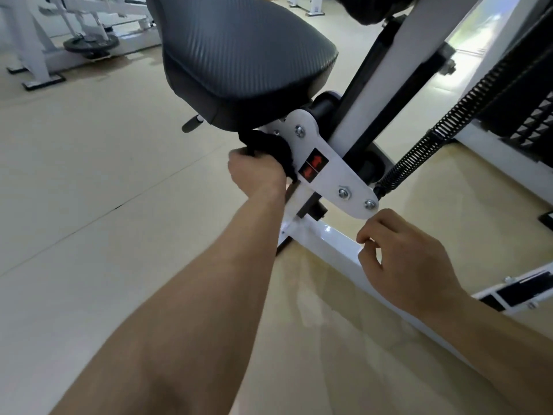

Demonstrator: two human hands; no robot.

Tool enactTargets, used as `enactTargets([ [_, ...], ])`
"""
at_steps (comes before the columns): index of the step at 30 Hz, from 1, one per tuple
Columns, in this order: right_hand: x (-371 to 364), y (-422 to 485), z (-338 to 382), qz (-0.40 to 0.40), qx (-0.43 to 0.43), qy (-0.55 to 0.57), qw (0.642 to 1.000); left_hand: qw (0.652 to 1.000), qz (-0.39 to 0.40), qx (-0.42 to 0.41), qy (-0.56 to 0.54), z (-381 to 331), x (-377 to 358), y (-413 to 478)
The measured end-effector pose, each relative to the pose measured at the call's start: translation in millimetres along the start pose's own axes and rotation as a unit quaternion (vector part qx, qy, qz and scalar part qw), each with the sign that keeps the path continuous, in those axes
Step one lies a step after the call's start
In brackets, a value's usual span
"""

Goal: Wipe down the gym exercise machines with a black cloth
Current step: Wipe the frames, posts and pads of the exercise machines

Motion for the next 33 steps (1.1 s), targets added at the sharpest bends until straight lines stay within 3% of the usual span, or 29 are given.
enactTargets([
  [9,13.1,8.0,-4.3,0.002,-0.012,-0.002,1.000,0.987,0.088,-0.098,0.087,-5.6,-12.6,-45.0],
  [15,18.6,13.9,14.2,-0.004,0.006,0.001,1.000,0.993,0.060,-0.097,-0.032,-54.3,-17.0,-62.8],
  [21,13.5,8.9,18.5,-0.007,0.030,-0.006,0.999,0.954,0.127,-0.268,0.043,-40.3,-18.9,-102.6],
  [25,6.1,1.9,15.5,-0.003,0.023,0.004,1.000,0.966,0.141,-0.213,0.030,-26.9,-18.2,-98.3],
  [28,3.7,0.3,18.1,-0.007,0.037,0.013,0.999,0.962,0.090,-0.259,-0.015,-64.6,-10.7,-87.1],
  [33,-5.0,-3.4,2.5,0.006,-0.008,0.011,1.000,0.954,0.125,-0.270,0.034,-43.0,-19.1,-90.1],
])
Point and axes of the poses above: each hand's wrist, its own y-axis towards the middle knuckle, its own x-axis out of the back of the hand, z = x × y, the point moved 10 cm from there along y, towards the middle knuckle
